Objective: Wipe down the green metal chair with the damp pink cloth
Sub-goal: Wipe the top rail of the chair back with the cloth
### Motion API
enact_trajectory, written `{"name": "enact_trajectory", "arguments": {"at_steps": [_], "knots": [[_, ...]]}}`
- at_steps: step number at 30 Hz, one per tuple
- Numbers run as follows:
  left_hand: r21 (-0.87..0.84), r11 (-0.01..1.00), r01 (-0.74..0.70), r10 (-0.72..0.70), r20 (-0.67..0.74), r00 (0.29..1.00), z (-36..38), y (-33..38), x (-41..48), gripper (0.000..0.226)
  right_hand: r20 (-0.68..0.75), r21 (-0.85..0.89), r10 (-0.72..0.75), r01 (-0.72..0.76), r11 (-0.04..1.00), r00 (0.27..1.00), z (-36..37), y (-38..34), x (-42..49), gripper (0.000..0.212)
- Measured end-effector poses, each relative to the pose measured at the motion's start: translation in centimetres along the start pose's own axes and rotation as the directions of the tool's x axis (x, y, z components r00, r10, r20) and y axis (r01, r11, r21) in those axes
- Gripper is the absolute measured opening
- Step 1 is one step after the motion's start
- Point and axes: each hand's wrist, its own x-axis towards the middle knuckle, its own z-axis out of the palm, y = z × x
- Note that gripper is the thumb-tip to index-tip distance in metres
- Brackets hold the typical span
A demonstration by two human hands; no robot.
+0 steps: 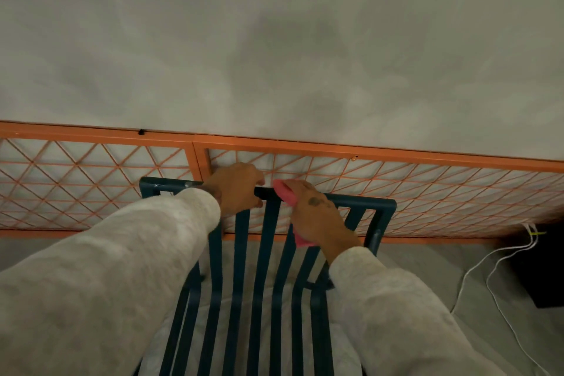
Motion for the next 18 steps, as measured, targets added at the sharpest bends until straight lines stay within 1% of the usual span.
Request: {"name": "enact_trajectory", "arguments": {"at_steps": [2,4,6,8,9,11,14,16,18], "knots": [[-0.011,1.0,-0.026,0.026,0.005,1.0,0.4,0.8,0.5,0.026,-0.021,-0.005,0.03,-0.03,1.0,0.999,-1.3,1.7,-0.2,0.068],[-0.006,0.999,-0.041,0.041,0.0,0.999,0.7,1.6,1.0,0.019,-0.035,-0.008,0.06,-0.06,0.998,0.998,-2.4,3.9,-0.4,0.065],[0.006,0.999,-0.04,0.04,-0.024,0.999,1.0,1.9,1.3,0.017,-0.038,-0.037,0.084,-0.086,0.996,0.996,-3.3,6.3,-0.7,0.067],[0.014,1.0,-0.022,0.023,-0.032,0.999,1.1,2.2,1.5,0.018,-0.05,-0.104,0.101,-0.106,0.989,0.994,-4.4,8.6,-1.3,0.07],[0.018,1.0,-0.014,0.014,-0.029,0.999,1.1,2.3,1.5,0.019,-0.07,-0.124,0.116,-0.124,0.984,0.991,-4.9,9.6,-1.5,0.068],[0.017,1.0,0.005,-0.004,-0.024,1.0,1.1,2.4,1.5,0.02,-0.111,-0.111,0.17,-0.182,0.977,0.979,-5.7,11.8,-1.7,0.061],[0.003,1.0,0.024,-0.024,-0.036,0.999,1.3,2.7,1.5,0.017,-0.123,-0.125,0.219,-0.234,0.964,0.968,-6.3,15.3,-1.2,0.065],[-0.001,1.0,0.029,-0.029,-0.045,0.999,1.3,2.9,1.4,0.016,-0.144,-0.093,0.247,-0.262,0.961,0.958,-6.9,16.6,-1.2,0.058],[0.008,0.999,0.034,-0.034,-0.048,0.998,1.4,3.0,1.3,0.015,-0.197,-0.063,0.283,-0.301,0.952,0.939,-8.1,16.0,-2.0,0.05]]}}
